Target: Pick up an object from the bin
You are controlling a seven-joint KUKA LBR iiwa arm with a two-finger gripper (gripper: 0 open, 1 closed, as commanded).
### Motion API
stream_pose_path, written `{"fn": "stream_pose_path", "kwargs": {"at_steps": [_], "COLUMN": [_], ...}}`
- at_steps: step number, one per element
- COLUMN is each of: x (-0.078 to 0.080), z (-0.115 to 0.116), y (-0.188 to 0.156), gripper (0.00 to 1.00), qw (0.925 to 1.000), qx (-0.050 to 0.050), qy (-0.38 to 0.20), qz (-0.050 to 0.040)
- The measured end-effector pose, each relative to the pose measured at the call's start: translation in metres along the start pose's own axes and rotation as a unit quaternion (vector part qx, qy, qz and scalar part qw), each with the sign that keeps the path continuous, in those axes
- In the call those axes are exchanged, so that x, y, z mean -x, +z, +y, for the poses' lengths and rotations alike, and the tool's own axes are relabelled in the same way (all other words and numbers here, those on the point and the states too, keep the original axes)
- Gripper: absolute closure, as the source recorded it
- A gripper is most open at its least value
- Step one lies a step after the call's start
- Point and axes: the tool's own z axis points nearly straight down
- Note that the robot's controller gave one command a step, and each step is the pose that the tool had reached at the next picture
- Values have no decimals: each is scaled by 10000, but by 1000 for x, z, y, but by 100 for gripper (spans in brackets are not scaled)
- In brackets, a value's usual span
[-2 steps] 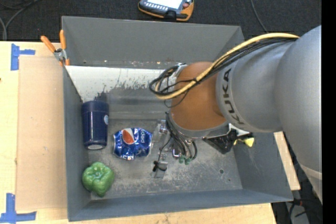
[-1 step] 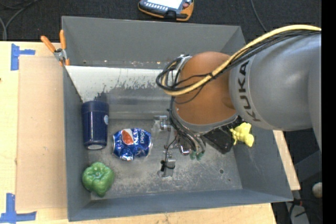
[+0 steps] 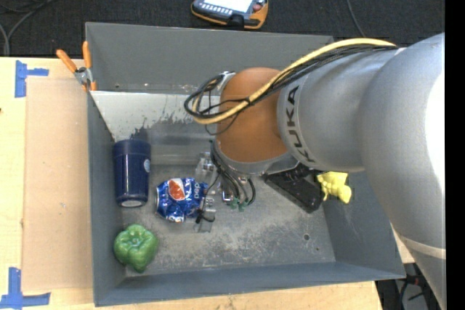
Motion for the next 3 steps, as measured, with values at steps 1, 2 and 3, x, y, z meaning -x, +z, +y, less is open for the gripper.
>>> {"fn": "stream_pose_path", "kwargs": {"at_steps": [1,2,3], "x": [-30,-10,-13], "z": [-12,7,6], "y": [-41,48,40], "gripper": [0,0,0], "qw": [9988,10000,10000], "qx": [8,8,-7], "qy": [-497,-6,-86], "qz": [-24,1,34]}}
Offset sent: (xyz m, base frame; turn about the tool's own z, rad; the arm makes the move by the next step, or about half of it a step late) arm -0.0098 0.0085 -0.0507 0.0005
